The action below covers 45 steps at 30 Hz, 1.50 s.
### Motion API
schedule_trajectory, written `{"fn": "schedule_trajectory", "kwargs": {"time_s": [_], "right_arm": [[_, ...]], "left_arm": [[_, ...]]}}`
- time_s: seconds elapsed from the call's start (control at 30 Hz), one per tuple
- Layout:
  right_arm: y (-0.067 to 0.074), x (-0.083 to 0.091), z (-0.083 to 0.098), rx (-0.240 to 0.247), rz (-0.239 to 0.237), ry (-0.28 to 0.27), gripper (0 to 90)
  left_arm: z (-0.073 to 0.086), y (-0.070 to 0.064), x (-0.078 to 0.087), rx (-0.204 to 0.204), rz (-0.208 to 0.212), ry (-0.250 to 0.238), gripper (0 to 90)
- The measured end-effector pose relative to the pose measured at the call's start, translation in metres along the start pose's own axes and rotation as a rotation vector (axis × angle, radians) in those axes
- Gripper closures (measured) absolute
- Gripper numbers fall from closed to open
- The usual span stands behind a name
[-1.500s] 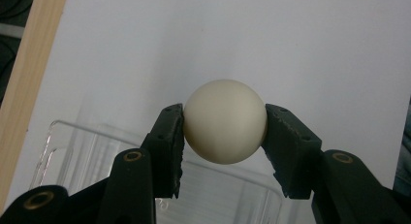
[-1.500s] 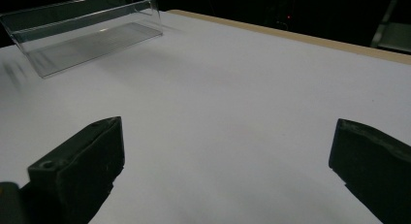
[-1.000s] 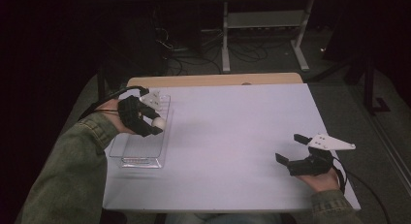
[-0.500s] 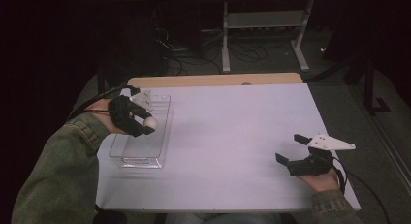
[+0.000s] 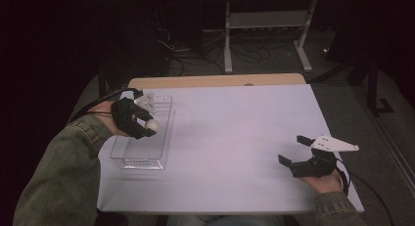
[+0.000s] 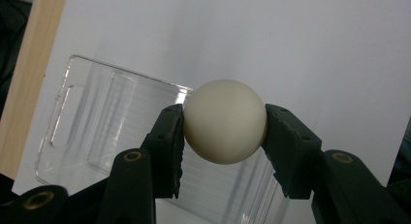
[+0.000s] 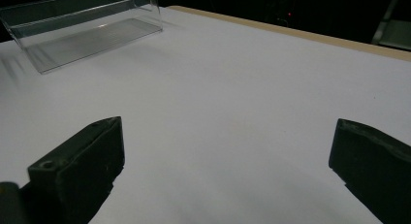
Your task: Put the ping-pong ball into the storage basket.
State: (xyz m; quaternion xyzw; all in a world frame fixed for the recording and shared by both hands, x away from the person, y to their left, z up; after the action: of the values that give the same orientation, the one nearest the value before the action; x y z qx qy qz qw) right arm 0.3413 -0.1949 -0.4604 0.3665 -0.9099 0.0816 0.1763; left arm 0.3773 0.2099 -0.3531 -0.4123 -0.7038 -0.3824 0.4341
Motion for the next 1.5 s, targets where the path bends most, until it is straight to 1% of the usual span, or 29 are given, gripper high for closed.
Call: {"fn": "schedule_trajectory", "kwargs": {"time_s": [0.23,0.33,0.4,0.43,0.53,0.8,1.03,1.23,1.5], "right_arm": [[0.000,0.000,0.000,0.000,0.000,0.000,0.0],[0.000,0.000,0.000,0.000,0.000,0.001,0.0],[0.000,0.000,0.000,0.000,-0.001,0.002,0.0],[0.000,-0.001,0.000,0.001,-0.001,0.001,0.0],[0.001,-0.001,0.000,0.002,-0.002,0.002,0.0],[0.001,-0.001,0.000,0.002,-0.002,0.003,0.0],[0.001,-0.001,0.001,0.003,-0.003,0.006,0.0],[0.000,-0.001,0.001,0.005,0.000,0.008,0.0],[0.000,-0.001,0.002,0.005,0.002,0.008,0.0]], "left_arm": [[0.006,-0.002,-0.011,0.004,0.016,0.024,50.8],[0.008,-0.003,-0.016,-0.004,0.021,0.039,50.7],[0.008,-0.004,-0.018,0.001,0.026,0.043,50.8],[0.008,-0.004,-0.018,-0.005,0.028,0.046,50.7],[0.008,-0.005,-0.020,-0.005,0.033,0.052,50.7],[0.009,-0.005,-0.027,-0.006,0.041,0.057,50.7],[0.014,-0.006,-0.033,-0.003,0.049,0.069,50.7],[0.018,-0.007,-0.040,0.007,0.061,0.065,50.7],[0.026,-0.007,-0.052,0.021,0.077,0.076,50.7]]}}
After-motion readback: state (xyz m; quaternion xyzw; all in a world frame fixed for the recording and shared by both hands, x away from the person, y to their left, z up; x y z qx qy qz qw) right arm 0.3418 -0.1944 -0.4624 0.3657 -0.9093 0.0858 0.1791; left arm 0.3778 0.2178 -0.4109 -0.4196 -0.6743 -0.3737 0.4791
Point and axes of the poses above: each handheld gripper's, and its own axes: x roughly backward along the jaws, z roughly out of its underside, y roughly to its left, the point moved 10 cm from there along -x, roughly forward along the jaws, and after that the axes turned 7 degrees about x, right-handed, at the moved point
